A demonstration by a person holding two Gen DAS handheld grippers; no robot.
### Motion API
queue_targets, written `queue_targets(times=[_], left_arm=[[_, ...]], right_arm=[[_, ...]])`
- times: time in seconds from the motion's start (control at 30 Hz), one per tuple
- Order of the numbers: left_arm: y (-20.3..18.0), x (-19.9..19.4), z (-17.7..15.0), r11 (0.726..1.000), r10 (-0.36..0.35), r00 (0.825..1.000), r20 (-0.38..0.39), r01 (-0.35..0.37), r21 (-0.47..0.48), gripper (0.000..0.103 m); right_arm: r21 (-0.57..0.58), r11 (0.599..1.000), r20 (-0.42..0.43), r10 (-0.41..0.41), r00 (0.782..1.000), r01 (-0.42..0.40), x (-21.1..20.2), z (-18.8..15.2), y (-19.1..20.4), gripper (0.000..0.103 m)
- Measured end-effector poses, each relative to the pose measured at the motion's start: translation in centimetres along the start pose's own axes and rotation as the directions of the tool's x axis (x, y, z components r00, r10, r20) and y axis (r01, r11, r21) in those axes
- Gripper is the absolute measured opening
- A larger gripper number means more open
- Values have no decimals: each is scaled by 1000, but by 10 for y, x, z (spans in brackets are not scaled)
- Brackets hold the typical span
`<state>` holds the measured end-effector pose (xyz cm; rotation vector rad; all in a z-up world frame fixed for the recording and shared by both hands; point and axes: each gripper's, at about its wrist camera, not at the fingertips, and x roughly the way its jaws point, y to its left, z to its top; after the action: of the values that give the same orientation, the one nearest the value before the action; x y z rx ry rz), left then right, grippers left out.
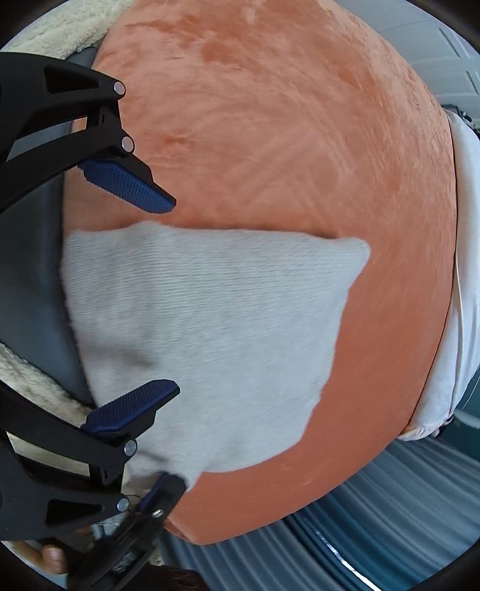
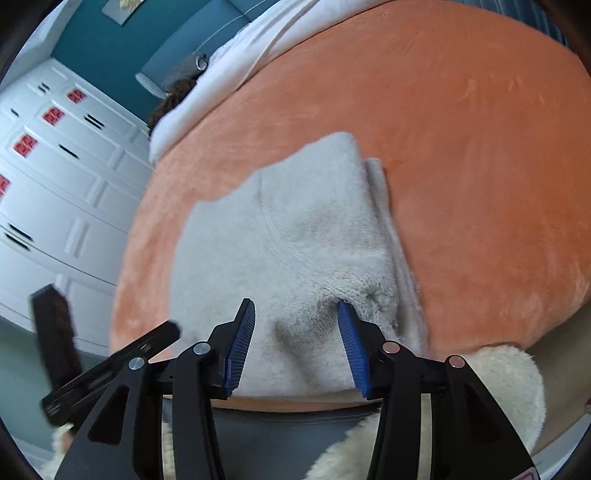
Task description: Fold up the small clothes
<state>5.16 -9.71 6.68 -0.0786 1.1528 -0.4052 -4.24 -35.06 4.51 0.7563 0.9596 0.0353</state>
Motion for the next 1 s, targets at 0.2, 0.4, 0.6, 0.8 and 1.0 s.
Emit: queue_targets(times=[0.2, 0.4, 0.6, 0.8, 1.0], left_arm=[[13, 0, 5, 1000, 7, 1000, -7, -7, -17, 91], [10, 15, -12, 999, 42, 998, -47, -41, 16, 91], [-5, 17, -14, 997, 62, 997, -42, -59, 57, 91], [-7, 28, -17, 991, 94, 994, -59, -88, 101, 91], [-4, 27, 3, 998, 29, 999, -27, -27, 54, 91]], right_arm=[[-87, 984, -101, -162, 982, 154, -14, -33, -6, 57], [-3, 983, 61, -184, 981, 185, -52, -33, -12, 22], [-232, 954, 52, -181, 982, 189, -10, -5, 33, 0], [-182, 954, -88, -258, 962, 239, 41, -3, -9, 0], [-154, 966, 62, -202, 977, 209, -11, 16, 13, 47]])
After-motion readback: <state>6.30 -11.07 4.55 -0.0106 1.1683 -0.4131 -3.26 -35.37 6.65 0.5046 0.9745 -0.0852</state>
